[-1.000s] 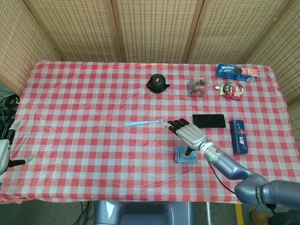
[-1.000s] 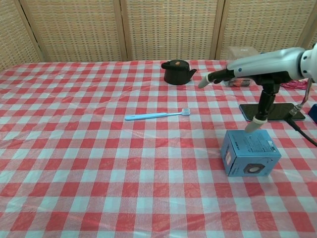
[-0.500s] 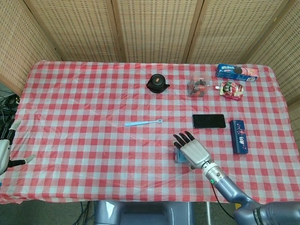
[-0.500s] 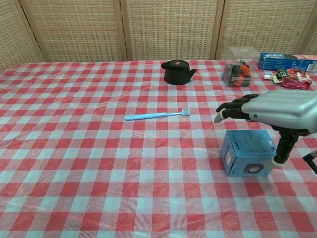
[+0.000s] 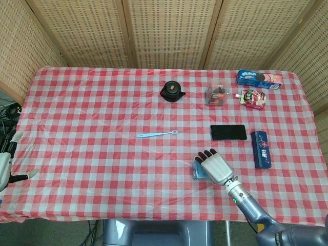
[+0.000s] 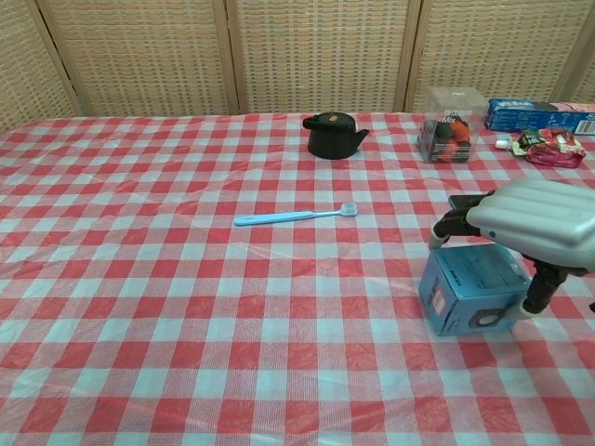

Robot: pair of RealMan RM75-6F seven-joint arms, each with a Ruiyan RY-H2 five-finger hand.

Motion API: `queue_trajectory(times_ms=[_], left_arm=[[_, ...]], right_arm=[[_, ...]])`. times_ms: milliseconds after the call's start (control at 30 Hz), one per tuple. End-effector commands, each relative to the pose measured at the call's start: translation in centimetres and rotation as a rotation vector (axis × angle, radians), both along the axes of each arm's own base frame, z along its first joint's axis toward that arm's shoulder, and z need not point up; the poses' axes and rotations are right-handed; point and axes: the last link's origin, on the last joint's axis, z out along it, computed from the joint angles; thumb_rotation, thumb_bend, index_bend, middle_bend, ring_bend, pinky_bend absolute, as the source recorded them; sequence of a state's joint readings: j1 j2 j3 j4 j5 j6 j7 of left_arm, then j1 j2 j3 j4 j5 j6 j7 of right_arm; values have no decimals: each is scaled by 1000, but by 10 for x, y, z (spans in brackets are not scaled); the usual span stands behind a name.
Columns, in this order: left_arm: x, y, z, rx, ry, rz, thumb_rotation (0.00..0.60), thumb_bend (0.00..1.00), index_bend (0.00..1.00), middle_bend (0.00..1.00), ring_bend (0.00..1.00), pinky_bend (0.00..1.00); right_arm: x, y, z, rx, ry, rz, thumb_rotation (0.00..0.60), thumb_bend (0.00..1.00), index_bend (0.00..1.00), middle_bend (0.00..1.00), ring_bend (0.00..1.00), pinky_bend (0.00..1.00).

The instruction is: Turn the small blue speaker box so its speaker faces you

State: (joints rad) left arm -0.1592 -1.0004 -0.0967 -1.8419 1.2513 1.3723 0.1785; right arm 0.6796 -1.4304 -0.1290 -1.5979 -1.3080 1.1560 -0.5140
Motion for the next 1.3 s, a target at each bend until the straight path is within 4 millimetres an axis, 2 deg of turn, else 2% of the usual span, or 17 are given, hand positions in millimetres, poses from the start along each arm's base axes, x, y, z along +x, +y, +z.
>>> queue_trajectory(times_ms=[33, 67, 233, 333, 533, 567, 600, 733, 933, 1300], left_arm=[[0, 0, 0, 1, 0, 0, 600, 0, 0, 0, 0, 0], [0, 0, 0, 0, 1, 0, 600, 0, 0, 0, 0, 0], [0, 0, 0, -2, 2, 0, 600, 0, 0, 0, 0, 0], [0, 0, -1, -4, 4, 0, 600, 0, 0, 0, 0, 0], [1, 0, -2, -8, 8, -1, 600, 0, 0, 0, 0, 0], [1, 0, -3, -8, 9, 0, 600, 0, 0, 0, 0, 0], [1, 0, -3, -8, 9, 1, 600, 0, 0, 0, 0, 0], [0, 1, -3, -8, 11, 6, 600, 0, 0, 0, 0, 0], [0, 1, -4, -11, 15, 9, 600, 0, 0, 0, 0, 0], [0, 1, -3, -9, 15, 13, 600, 0, 0, 0, 0, 0]], right_arm=[[-2, 2, -3, -19, -46, 9, 600, 231, 401, 422, 381, 428], [-2, 2, -3, -19, -60, 8, 600, 305, 423, 438, 395, 438], [7, -4, 7, 17, -157, -49, 600, 527, 464, 471, 420, 439], [17, -12, 17, 44, -193, -93, 600, 605, 470, 475, 431, 438], [40, -35, 40, 163, -208, -242, 600, 639, 460, 464, 440, 434], [52, -47, 49, 213, -201, -279, 600, 639, 456, 463, 439, 428], [56, -52, 53, 243, -187, -300, 600, 639, 454, 464, 438, 419], [69, -64, 61, 366, -160, -407, 600, 674, 464, 481, 437, 377], [80, -73, 63, 507, -105, -517, 600, 766, 475, 493, 434, 375], [68, -77, 43, 563, 24, -585, 600, 791, 508, 528, 435, 375]])
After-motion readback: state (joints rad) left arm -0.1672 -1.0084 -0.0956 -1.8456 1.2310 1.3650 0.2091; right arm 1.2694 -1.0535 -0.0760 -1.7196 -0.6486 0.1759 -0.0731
